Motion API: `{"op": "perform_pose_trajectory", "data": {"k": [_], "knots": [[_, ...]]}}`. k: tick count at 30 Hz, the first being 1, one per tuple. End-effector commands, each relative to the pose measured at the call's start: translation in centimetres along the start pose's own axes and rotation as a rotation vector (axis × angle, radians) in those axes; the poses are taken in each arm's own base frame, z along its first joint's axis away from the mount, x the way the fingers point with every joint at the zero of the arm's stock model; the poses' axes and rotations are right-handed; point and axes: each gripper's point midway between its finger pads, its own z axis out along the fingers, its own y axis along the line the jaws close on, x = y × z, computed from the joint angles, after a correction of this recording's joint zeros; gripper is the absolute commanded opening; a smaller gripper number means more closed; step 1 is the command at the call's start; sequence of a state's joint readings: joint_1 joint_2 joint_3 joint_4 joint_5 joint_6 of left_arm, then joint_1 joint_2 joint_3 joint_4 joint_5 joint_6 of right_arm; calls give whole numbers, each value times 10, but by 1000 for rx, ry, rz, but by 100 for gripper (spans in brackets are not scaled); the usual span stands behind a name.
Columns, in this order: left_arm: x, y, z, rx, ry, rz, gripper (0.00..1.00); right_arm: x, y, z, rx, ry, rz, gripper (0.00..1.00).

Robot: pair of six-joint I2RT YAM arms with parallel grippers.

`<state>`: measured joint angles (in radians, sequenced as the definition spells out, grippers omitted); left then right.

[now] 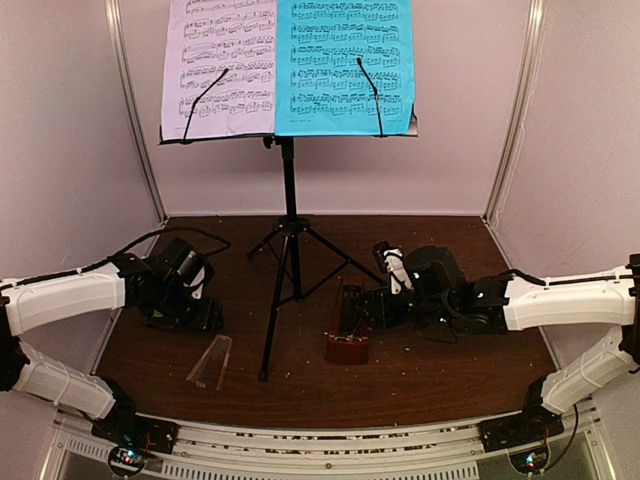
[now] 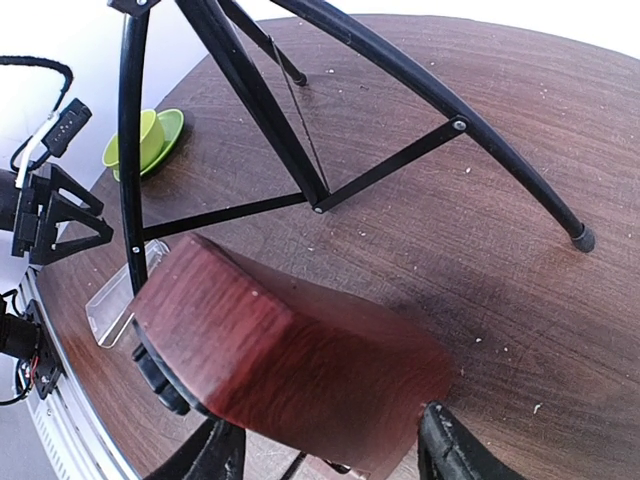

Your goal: Set up the instrument practice props

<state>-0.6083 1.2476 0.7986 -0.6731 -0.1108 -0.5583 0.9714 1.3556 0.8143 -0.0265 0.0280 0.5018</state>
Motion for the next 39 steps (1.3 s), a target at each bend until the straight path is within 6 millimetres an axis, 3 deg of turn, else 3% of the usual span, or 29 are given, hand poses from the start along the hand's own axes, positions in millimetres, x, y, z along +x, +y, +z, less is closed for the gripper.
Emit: {"op": "perform_pose_trajectory", "data": {"k": [1,22,31,39], "knots": [[-16,-6,-1,22,-46,5,72,-6,-9,-6,46,-31,1,58],[-19,-4,-4,16,-59,-18,73,0,-21,-20,75,-38,20,68],[-33,-11,-22,90,-182,-60,79,7,-37,-28,98,-37,49,70],[-34,-14,-25,111,-198,-51,82,2,-28,-29,25,-52,48,72]]}}
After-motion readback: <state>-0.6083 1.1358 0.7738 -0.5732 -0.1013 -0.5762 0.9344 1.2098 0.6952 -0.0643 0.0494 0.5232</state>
